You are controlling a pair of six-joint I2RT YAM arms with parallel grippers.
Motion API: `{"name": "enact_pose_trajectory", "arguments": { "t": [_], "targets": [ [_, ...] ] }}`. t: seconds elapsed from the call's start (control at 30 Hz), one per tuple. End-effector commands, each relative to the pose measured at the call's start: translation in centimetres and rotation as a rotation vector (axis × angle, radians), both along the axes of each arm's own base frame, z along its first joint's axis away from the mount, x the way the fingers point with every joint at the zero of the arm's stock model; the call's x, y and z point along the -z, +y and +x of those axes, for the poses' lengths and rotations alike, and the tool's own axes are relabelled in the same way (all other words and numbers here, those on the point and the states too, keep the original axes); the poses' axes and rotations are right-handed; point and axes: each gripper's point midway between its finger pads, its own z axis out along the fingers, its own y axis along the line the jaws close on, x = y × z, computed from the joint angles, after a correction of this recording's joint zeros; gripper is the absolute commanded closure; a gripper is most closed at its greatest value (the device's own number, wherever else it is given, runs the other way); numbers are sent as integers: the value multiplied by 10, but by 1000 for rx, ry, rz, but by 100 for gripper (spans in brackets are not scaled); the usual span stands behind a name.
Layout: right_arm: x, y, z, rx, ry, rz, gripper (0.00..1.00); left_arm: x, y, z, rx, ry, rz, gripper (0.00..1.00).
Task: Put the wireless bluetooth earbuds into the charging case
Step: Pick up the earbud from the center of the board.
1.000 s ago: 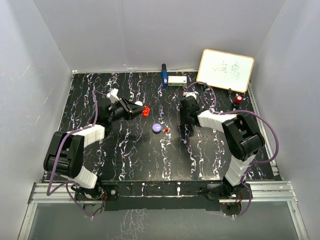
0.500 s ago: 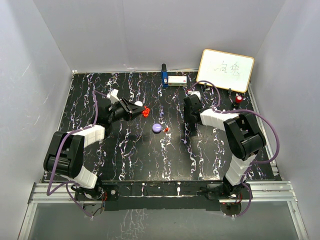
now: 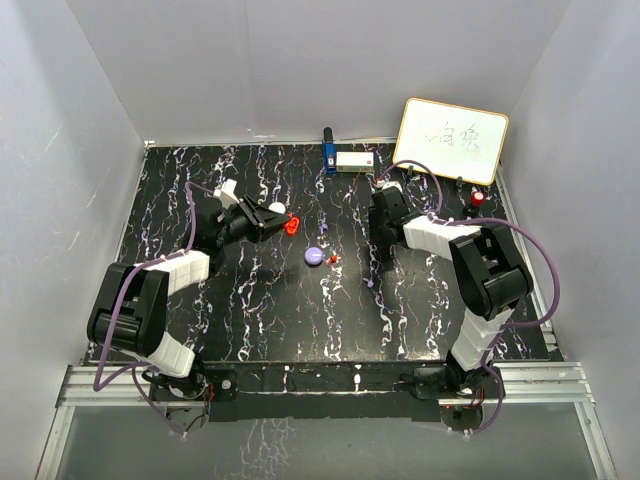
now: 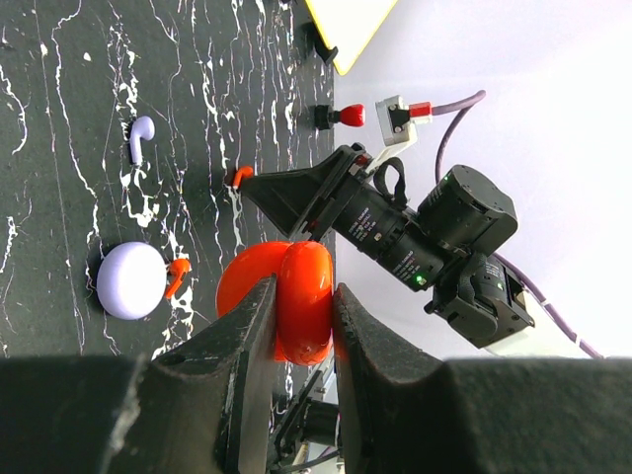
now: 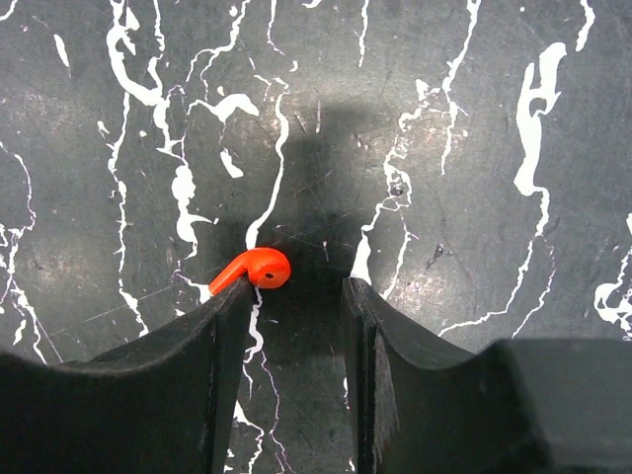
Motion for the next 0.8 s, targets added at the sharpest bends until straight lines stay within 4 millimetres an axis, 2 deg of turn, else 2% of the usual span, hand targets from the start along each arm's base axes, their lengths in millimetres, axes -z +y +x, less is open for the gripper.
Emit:
{"name": "enact_pose_trajectory", "arguments": {
  "t": [0.0,0.37,0.53,0.77],
  "targets": [
    [-9,11,14,-50,-27,25,60,-13,2,-2,1,-43,-5,100],
    [-3,17,20,-77,-20,27,62,-14,3,-4,1,-45,0,100],
    [0,15,17,-76,-11,21,72,-14,3,-3,3,-46,0,100],
    [0,13,12,-63,-7,30,73,-14,3,-3,1,-43,0,100]
  ]
}}
